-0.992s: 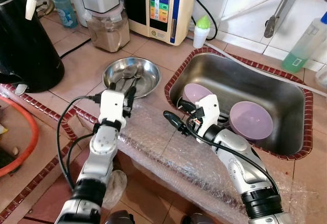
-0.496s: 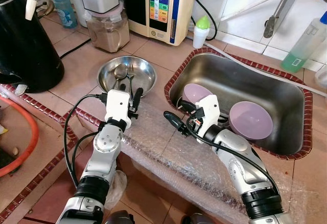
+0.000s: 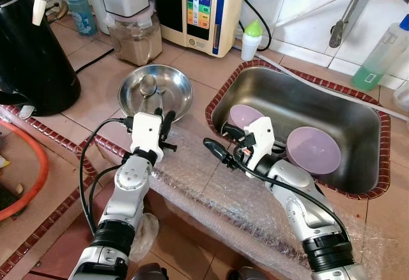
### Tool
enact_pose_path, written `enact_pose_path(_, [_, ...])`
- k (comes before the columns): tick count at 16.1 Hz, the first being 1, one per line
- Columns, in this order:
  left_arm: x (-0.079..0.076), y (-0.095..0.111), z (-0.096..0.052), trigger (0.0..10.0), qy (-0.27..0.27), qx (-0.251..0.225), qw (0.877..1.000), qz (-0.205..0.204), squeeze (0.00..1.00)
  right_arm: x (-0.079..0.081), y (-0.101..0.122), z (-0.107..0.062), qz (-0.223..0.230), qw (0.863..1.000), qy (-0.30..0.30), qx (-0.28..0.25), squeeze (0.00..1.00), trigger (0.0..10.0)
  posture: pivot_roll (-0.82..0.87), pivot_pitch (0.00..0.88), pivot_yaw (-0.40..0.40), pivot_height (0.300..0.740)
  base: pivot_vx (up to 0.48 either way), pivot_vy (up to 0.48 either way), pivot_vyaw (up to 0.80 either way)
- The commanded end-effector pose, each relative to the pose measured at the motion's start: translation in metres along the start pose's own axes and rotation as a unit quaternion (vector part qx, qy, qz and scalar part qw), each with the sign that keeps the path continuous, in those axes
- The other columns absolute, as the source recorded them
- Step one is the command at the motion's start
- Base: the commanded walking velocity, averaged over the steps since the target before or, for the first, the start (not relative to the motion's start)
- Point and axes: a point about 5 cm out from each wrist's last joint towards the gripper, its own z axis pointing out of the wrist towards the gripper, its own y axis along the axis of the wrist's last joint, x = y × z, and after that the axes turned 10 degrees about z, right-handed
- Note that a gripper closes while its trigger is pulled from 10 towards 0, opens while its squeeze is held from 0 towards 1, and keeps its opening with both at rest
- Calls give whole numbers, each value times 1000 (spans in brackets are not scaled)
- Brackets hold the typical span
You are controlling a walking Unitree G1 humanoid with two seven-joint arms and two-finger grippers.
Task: Kitchen organization
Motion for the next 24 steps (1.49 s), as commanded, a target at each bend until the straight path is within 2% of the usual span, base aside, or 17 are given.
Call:
enact_pose_path(1, [-1,-9,-6,0,-7,25,1000,-4,0,0,8,0,-6,1000,8,-6,0,10000,8,16,-19,740,0,0,0])
enact_pose_path(10, [5,6,-10,0,-58,-18,998,30,0,-1,6,1,-4,1000,1,-6,0,10000,12,15,-17,740,0,0,0])
enact_pose_path(14, [6,39,-9,0,-87,-93,990,65,0,-8,13,3,-7,999,-31,-31,0,10000,15,9,-17,740,0,0,0])
enact_pose_path(18, [5,64,-13,0,-101,-155,978,99,0,-14,30,4,20,995,-53,-88,0,10000,24,8,-23,740,0,0,0])
enact_pose_path(21, [11,62,-13,0,-93,-138,979,122,0,-19,33,5,24,993,-64,-93,0,10000,27,8,-23,740,0,0,0])
enact_pose_path(22, [22,60,-12,0,-60,-125,985,99,0,-21,30,4,25,993,-72,-91,0,10000,27,7,-20,740,0,0,0])
enact_pose_path(24, [23,62,-13,0,-47,-130,984,109,0,-20,27,4,27,993,-74,-91,0,10000,27,7,-20,740,0,0,0])
